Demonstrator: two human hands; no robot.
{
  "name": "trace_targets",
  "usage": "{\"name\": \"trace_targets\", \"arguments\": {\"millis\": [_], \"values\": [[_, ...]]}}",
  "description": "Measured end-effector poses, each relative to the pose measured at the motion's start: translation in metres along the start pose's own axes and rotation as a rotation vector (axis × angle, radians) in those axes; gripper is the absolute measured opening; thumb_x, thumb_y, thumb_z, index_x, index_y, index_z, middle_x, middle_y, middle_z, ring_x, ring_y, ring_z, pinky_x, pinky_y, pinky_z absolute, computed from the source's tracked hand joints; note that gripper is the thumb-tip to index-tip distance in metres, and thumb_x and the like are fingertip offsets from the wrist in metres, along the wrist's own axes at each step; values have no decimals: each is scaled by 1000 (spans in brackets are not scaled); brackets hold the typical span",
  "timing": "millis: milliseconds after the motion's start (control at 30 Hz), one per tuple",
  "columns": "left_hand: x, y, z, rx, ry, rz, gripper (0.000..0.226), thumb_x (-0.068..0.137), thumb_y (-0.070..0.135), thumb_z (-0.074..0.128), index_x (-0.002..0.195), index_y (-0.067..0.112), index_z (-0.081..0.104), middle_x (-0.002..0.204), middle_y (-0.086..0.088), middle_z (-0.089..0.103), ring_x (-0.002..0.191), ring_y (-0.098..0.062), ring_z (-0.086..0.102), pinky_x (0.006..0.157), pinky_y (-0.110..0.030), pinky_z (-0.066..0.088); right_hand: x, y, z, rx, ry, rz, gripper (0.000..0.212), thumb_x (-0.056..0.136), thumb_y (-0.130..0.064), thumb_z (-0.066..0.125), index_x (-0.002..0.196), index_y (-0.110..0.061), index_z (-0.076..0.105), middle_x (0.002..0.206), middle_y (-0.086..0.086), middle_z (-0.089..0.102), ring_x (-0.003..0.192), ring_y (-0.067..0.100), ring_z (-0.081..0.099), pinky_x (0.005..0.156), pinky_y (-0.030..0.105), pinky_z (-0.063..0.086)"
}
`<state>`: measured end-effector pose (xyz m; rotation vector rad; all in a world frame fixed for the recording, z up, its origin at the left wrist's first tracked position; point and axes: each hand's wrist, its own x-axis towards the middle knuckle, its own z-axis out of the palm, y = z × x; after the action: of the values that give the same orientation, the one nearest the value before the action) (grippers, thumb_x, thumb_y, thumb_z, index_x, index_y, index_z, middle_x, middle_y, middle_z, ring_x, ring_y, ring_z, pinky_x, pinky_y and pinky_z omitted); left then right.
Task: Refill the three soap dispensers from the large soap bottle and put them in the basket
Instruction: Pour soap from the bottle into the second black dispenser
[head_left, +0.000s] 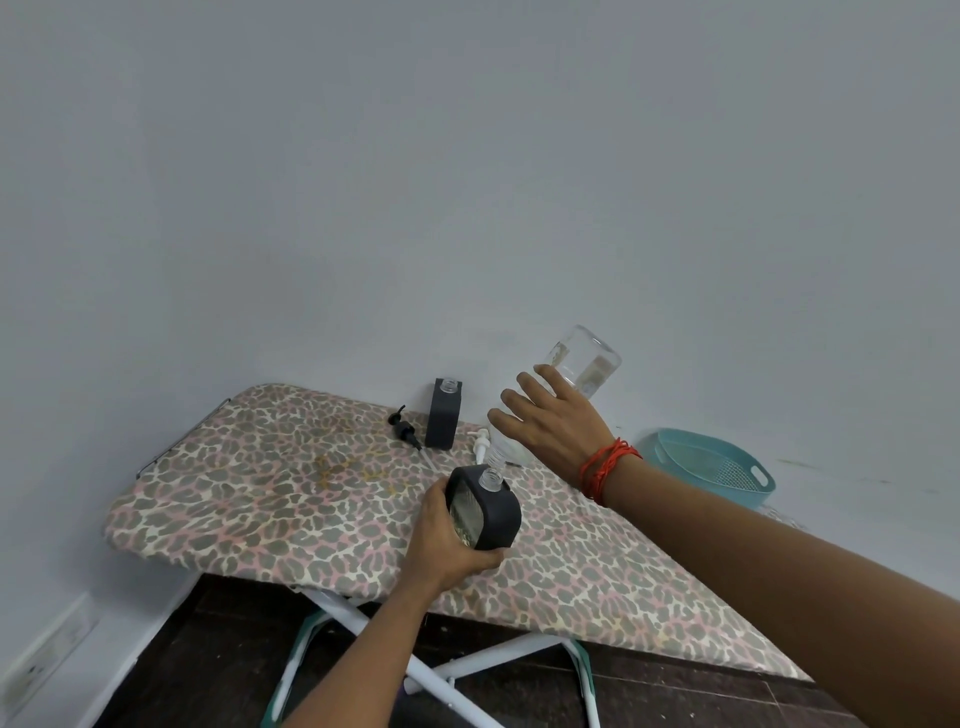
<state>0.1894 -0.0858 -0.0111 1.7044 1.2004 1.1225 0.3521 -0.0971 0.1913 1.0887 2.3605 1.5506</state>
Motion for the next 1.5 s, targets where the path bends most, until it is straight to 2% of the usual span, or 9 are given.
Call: {"name": "trace_targets", "arguments": {"millis": [200,333,467,667,1033,1133,1267,1500], "values": [[0,0,-1,-1,2,-17,128,41,57,93,148,24,32,141,7,45,129,-13,47,109,-36,45,0,-13,7,25,-37,7,33,87,-5,58,117,-16,55,111,10,63,111,36,54,106,54,37],[-2,3,-1,-12,-12,-13,127,40,55,89,149,23,31,142,6,44,129,-11,44,106,-29,40,4,-2,0,4,-6,17,36,89,0,38,116,-17,55,108,9,63,108,35,55,106,53,36],[-2,3,-2,-9,-4,-16,125,39,56,89,146,23,33,139,6,45,129,-14,47,108,-35,44,7,7,-4,-16,13,28,38,88,1,34,116,-16,54,108,10,62,109,37,54,106,53,36],[-2,4,-2,12,-5,-14,128,40,56,91,148,22,32,141,5,45,131,-15,47,110,-39,45,-1,-11,2,15,-9,-3,33,87,-4,53,118,-17,56,112,10,63,111,36,54,107,53,36],[-2,3,-2,13,-5,-18,128,41,58,91,149,22,31,142,4,45,131,-16,47,110,-42,45,-1,-5,-2,25,-46,70,35,84,-4,61,115,-17,56,110,10,64,109,36,55,106,53,35],[-3,4,-2,18,-8,-12,131,42,62,89,151,20,30,144,3,43,133,-16,45,111,-40,43,-7,-17,3,41,-73,57,31,88,-3,55,116,-16,56,109,9,63,108,36,54,107,53,33],[-3,5,-3,14,-6,-3,129,43,61,90,150,21,31,143,4,45,131,-13,45,108,-30,41,-7,-16,2,42,-76,88,41,89,0,30,116,-17,56,108,9,62,109,35,54,107,53,33],[-3,4,-4,25,0,-15,130,40,64,90,149,21,32,142,5,48,131,-15,49,109,-41,46,-10,-25,9,50,-48,125,47,86,-1,24,115,-19,57,107,7,62,109,35,54,108,52,32]]}}
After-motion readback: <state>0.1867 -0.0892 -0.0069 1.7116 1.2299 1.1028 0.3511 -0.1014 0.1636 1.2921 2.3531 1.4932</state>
